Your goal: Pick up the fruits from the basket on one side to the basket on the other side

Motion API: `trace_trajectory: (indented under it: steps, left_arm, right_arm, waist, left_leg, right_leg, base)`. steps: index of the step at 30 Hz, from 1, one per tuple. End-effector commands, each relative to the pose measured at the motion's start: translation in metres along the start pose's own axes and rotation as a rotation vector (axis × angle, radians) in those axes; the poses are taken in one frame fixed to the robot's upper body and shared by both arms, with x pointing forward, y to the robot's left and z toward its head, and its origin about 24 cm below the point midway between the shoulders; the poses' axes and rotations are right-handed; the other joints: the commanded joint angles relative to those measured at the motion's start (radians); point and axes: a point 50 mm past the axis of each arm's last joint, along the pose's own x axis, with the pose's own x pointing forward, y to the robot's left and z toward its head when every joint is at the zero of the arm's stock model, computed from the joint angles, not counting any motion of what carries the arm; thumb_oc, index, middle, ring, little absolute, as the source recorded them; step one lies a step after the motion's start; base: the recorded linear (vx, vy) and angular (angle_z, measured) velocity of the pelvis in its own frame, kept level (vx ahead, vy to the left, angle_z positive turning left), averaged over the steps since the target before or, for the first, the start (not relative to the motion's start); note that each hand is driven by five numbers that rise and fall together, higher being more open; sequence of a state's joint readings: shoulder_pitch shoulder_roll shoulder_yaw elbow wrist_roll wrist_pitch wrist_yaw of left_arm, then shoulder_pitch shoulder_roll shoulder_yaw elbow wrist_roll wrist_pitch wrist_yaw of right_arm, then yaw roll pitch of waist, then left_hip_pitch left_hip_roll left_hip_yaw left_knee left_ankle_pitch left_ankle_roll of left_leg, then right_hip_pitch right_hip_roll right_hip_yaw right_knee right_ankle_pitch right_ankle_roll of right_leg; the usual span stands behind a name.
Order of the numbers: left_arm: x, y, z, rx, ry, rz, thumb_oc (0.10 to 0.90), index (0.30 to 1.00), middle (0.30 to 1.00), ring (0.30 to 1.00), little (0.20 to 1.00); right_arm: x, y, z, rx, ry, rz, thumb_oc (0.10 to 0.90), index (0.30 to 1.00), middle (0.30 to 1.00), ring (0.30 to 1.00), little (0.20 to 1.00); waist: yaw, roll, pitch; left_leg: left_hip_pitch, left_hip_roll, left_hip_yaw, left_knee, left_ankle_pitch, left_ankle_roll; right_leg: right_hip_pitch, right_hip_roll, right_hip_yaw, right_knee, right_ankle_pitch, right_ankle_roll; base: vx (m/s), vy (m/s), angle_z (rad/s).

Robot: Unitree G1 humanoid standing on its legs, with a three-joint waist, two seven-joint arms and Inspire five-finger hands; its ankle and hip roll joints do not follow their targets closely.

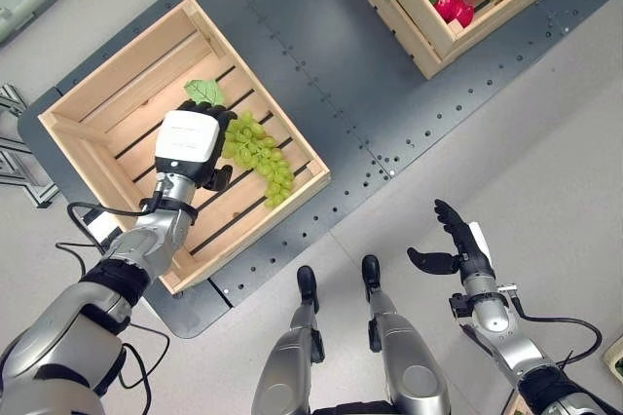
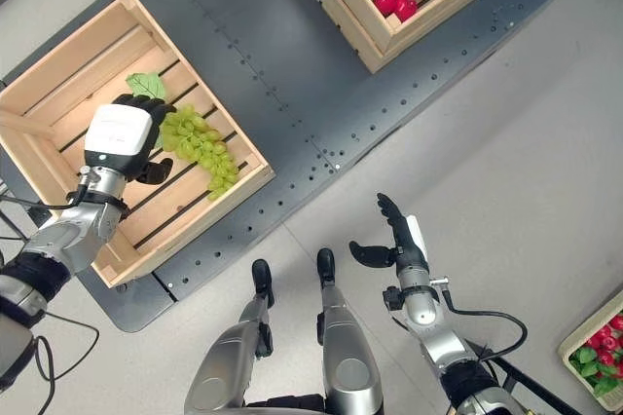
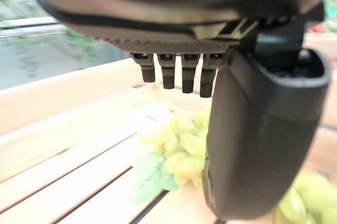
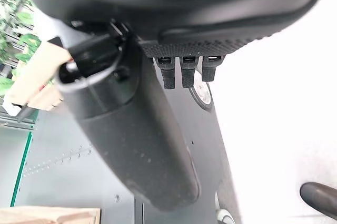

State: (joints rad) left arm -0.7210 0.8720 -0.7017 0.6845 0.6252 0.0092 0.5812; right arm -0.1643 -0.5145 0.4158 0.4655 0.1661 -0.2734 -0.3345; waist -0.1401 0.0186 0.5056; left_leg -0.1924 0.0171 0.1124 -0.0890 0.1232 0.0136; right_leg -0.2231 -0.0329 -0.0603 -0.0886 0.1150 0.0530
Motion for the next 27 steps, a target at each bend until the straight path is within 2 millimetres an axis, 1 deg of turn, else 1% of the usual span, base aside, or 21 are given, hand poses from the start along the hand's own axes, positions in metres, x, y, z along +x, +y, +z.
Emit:
trace_trajectory:
  steps: [1,4,5,9,12,16,19,21,22,27]
  left_arm:
    - [0.031,0.065,-0.033,0.125,0.042,0.272,0.8,0.9,0.9,0.9,0.9]
    - [0.035,0.074,-0.031,0.151,0.02,0.308,0.8,0.9,0.9,0.9,0.9]
    - [0.039,0.08,-0.029,0.163,0.015,0.329,0.8,0.9,0.9,0.9,0.9]
    - [0.044,0.086,-0.028,0.195,0.012,0.354,0.8,0.9,0.9,0.9,0.9]
    - [0.045,0.087,-0.026,0.215,-0.003,0.35,0.8,0.9,0.9,0.9,0.9]
    - [0.048,0.084,-0.022,0.24,-0.028,0.282,0.8,0.9,0.9,0.9,0.9]
    - [0.052,0.08,-0.02,0.247,-0.016,0.194,0.8,0.9,0.9,0.9,0.9]
    - [0.054,0.082,-0.02,0.254,-0.013,0.169,0.8,0.9,0.9,0.9,0.9]
    - [0.058,0.085,-0.02,0.254,-0.011,0.15,0.8,0.9,0.9,0.9,0.9]
    - [0.065,0.093,-0.014,0.289,-0.032,0.157,0.8,0.9,0.9,0.9,0.9]
  right_arm:
    - [0.005,-0.011,0.029,0.05,-0.172,-0.042,0.8,0.9,0.9,0.9,0.9]
    - [0.007,-0.011,0.033,0.051,-0.181,-0.049,0.8,0.9,0.9,0.9,0.9]
    - [0.01,-0.012,0.035,0.052,-0.186,-0.057,0.8,0.9,0.9,0.9,0.9]
    - [0.014,-0.013,0.039,0.054,-0.188,-0.074,0.8,0.9,0.9,0.9,0.9]
    - [0.015,-0.016,0.039,0.056,-0.184,-0.083,0.8,0.9,0.9,0.9,0.9]
    - [0.016,-0.017,0.04,0.059,-0.187,-0.098,0.8,0.9,0.9,0.9,0.9]
    - [0.02,-0.02,0.046,0.067,-0.198,-0.117,0.8,0.9,0.9,0.9,0.9]
    - [0.022,-0.022,0.048,0.069,-0.202,-0.124,0.8,0.9,0.9,0.9,0.9]
    - [0.024,-0.023,0.05,0.073,-0.204,-0.132,0.8,0.9,0.9,0.9,0.9]
    - [0.026,-0.03,0.049,0.106,-0.198,-0.164,0.8,0.9,0.9,0.9,0.9]
  waist:
    - [0.004,-0.014,-0.022]
    - [0.007,-0.014,-0.01]
    - [0.009,-0.014,-0.002]
    - [0.011,-0.015,0.013]
    - [0.01,-0.017,0.014]
    - [0.01,-0.021,0.014]
    - [0.008,-0.025,0.014]
    - [0.006,-0.026,0.014]
    - [0.004,-0.028,0.014]
    - [0.002,-0.027,0.014]
  left_leg:
    - [0.003,0.0,0.002,0.007,-0.044,-0.03]
    - [-0.01,0.0,0.001,0.014,-0.044,-0.031]
    - [-0.022,0.0,-0.001,0.023,-0.046,-0.031]
    - [-0.038,0.0,0.001,0.04,-0.049,-0.031]
    - [-0.054,-0.001,0.002,0.053,-0.054,-0.032]
    - [-0.081,0.0,0.009,0.075,-0.06,-0.032]
    - [-0.124,-0.001,0.018,0.112,-0.067,-0.032]
    - [-0.146,-0.002,0.027,0.135,-0.073,-0.031]
    - [-0.181,0.0,0.04,0.174,-0.082,-0.031]
    - [-0.278,0.0,0.043,0.272,-0.109,-0.024]
  right_leg:
    - [0.005,-0.007,-0.023,0.048,-0.05,-0.004]
    - [-0.01,-0.008,-0.032,0.06,-0.052,-0.003]
    - [-0.022,-0.011,-0.039,0.074,-0.056,-0.004]
    - [-0.037,-0.014,-0.049,0.094,-0.064,-0.005]
    - [-0.053,-0.014,-0.052,0.103,-0.066,-0.005]
    - [-0.079,-0.016,-0.058,0.118,-0.068,-0.005]
    - [-0.119,-0.017,-0.067,0.148,-0.074,-0.007]
    - [-0.14,-0.019,-0.072,0.168,-0.081,-0.008]
    - [-0.173,-0.024,-0.082,0.2,-0.092,-0.011]
    - [-0.26,-0.035,-0.082,0.278,-0.115,-0.017]
  base:
    - [-0.04,-0.002,-0.01]
    - [-0.05,-0.012,0.03]
    - [-0.05,-0.007,0.0]
    - [-0.04,-0.005,0.01]
    - [-0.01,-0.003,0.0]
    - [0.0,0.0,0.0]
    - [0.0,0.0,0.0]
    - [-0.02,0.001,0.0]
    - [-0.03,0.003,0.02]
    - [0.0,0.005,0.0]
